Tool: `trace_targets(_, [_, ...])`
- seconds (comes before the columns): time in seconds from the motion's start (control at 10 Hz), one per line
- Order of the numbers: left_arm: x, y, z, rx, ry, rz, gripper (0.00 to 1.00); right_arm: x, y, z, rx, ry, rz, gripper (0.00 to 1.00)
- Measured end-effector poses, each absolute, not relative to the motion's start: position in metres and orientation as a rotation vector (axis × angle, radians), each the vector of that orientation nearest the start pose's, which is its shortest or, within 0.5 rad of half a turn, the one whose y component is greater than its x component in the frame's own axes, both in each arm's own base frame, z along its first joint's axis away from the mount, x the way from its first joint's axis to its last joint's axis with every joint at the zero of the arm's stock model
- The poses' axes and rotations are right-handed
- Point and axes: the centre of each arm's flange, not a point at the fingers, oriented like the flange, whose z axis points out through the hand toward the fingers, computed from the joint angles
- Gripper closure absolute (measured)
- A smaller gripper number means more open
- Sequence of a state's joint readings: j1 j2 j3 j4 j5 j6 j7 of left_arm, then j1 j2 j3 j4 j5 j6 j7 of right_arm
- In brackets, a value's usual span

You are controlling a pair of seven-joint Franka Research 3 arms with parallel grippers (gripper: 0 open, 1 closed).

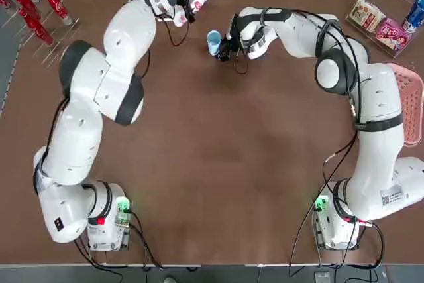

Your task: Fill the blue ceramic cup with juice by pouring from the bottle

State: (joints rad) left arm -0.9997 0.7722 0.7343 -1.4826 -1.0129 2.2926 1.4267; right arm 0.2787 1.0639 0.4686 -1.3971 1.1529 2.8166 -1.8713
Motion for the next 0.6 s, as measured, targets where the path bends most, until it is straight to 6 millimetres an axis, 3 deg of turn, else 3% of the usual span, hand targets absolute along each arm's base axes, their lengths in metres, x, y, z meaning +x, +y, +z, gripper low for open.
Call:
trace_targets(0.3, [0.666, -0.247, 0.346, -2.539, 2.058, -0.724, 0.56, 0.612, 0.399, 0.114, -1.96, -1.366, -0.865, 0.0])
trace_targets(0.6, [0.653, -0.177, 0.354, -2.588, 2.113, -0.824, 0.57, 0.612, 0.397, 0.114, -1.96, -1.351, -0.862, 0.0])
